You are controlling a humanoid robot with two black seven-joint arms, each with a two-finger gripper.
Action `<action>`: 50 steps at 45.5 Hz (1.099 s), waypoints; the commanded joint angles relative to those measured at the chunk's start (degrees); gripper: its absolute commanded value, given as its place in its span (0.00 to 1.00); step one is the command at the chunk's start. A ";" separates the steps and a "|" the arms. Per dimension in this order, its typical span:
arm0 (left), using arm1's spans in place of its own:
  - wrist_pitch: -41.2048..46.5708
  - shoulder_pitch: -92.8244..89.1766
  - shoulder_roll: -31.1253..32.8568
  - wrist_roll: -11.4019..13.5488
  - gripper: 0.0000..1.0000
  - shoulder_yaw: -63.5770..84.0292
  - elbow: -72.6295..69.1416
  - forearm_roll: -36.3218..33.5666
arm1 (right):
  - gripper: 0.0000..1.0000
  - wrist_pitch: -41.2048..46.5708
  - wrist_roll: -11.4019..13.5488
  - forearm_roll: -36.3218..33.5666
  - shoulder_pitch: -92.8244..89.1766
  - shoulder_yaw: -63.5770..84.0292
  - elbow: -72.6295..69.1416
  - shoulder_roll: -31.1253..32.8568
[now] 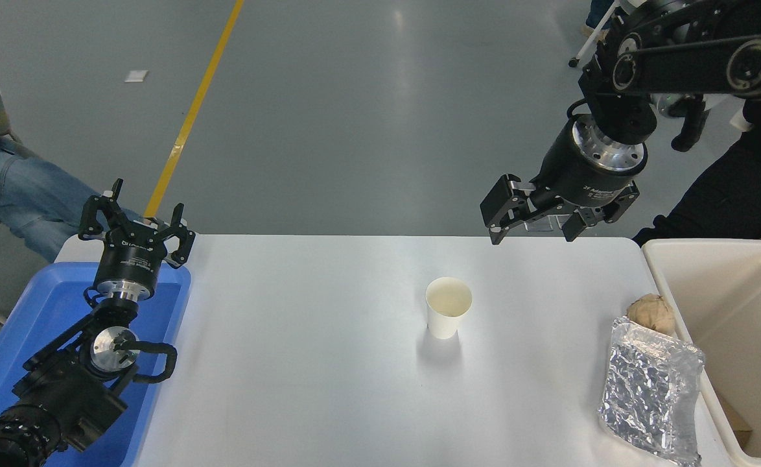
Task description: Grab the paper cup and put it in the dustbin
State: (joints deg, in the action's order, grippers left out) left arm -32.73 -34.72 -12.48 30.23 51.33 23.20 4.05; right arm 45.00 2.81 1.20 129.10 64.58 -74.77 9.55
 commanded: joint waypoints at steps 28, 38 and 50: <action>-0.05 0.00 0.00 0.00 0.99 0.00 0.00 -0.01 | 1.00 0.00 0.00 -0.49 0.71 0.28 0.06 -0.50; -0.05 0.00 0.00 0.00 0.99 0.00 0.00 -0.01 | 1.00 0.00 0.00 -0.49 0.89 0.37 0.06 -0.41; -0.05 0.00 0.00 0.00 0.99 0.00 0.00 -0.01 | 1.00 0.00 0.00 -0.49 0.98 0.98 0.15 -0.06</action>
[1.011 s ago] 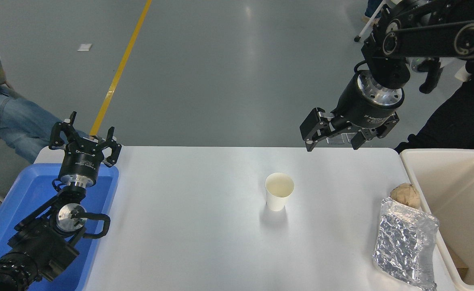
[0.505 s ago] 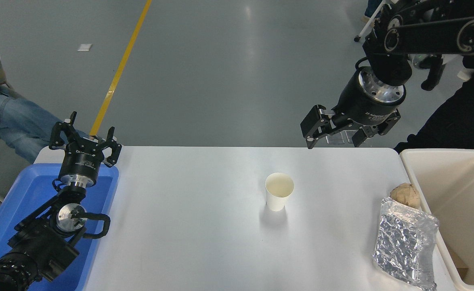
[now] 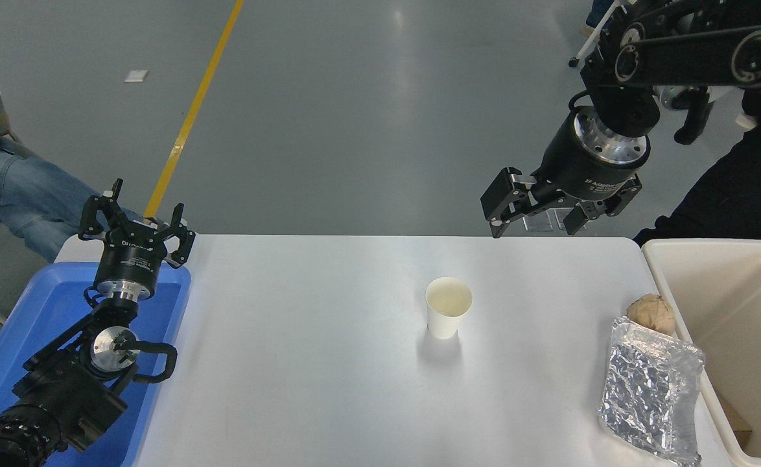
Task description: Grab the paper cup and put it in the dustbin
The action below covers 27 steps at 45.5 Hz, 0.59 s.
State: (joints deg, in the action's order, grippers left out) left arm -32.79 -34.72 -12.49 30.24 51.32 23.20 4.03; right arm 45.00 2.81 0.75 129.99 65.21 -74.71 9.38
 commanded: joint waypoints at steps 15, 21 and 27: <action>0.01 0.00 -0.08 0.00 0.99 0.09 0.00 0.01 | 1.00 0.00 -0.09 0.04 0.09 0.53 0.09 0.29; 0.01 0.00 0.01 0.00 0.99 0.00 0.00 0.01 | 1.00 0.00 -0.09 -0.05 -0.08 0.89 0.09 1.25; 0.01 0.00 -0.08 0.00 0.99 0.00 0.00 0.01 | 1.00 0.00 -0.18 -0.83 -0.52 1.94 0.18 2.92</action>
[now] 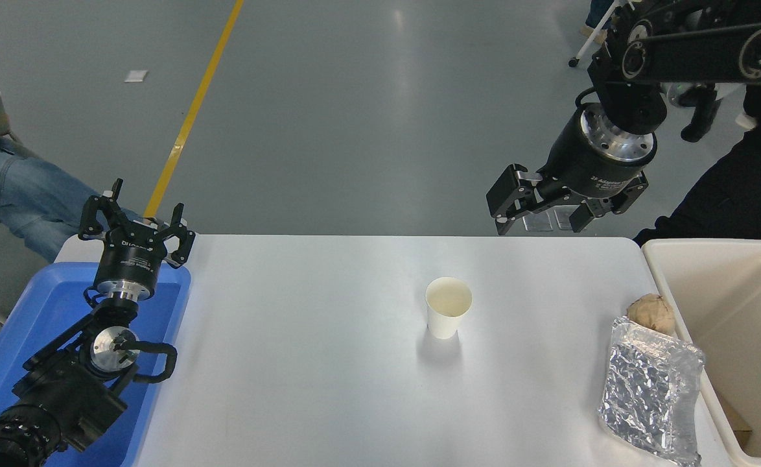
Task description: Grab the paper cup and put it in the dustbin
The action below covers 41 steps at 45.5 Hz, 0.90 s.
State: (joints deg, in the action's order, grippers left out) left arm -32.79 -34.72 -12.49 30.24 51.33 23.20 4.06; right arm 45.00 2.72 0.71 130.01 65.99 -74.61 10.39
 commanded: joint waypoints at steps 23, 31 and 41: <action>0.01 0.00 -0.08 0.00 0.99 0.00 0.00 -0.02 | 1.00 0.00 -0.08 -2.99 -0.99 0.73 -0.01 2.35; 0.01 0.00 -0.08 0.00 0.99 0.00 0.00 -0.02 | 1.00 0.00 -0.08 -3.17 -0.72 0.11 0.08 1.91; 0.01 0.00 -0.08 0.00 0.99 0.00 0.00 -0.02 | 1.00 0.00 -0.08 -3.08 -5.64 -3.14 5.61 1.21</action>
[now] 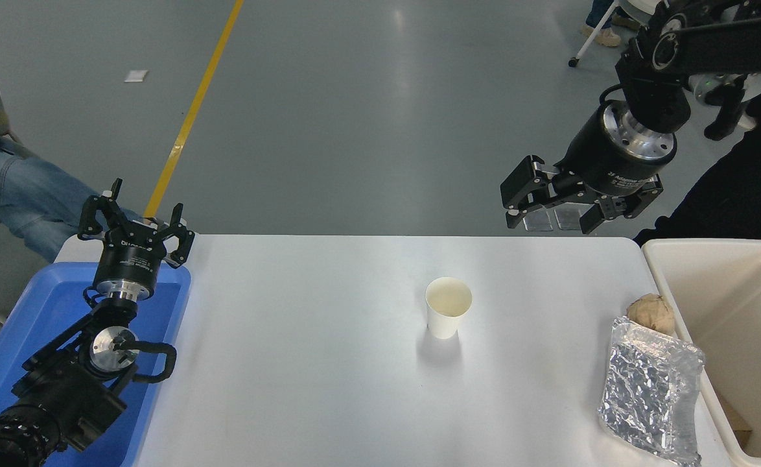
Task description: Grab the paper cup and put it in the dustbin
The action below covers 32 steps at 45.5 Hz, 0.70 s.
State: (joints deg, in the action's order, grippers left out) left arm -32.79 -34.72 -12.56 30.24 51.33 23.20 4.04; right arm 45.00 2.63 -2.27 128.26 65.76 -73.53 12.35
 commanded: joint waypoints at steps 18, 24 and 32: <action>0.00 0.00 -0.01 0.00 0.99 0.00 0.00 0.01 | 1.00 -7.47 0.09 0.95 -20.59 -5.73 15.78 -8.74; 0.00 -0.09 -0.01 0.00 0.99 0.00 0.00 0.01 | 1.00 -8.09 0.09 1.04 -24.98 -5.82 18.50 -9.89; 0.00 0.00 -0.01 0.00 0.99 0.00 0.00 0.01 | 1.00 -9.14 0.00 1.12 -30.61 -7.49 22.73 -11.56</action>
State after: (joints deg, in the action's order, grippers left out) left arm -32.77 -34.73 -12.56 30.23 51.33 23.20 4.04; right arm 38.04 2.70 -1.36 105.79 60.02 -56.28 3.32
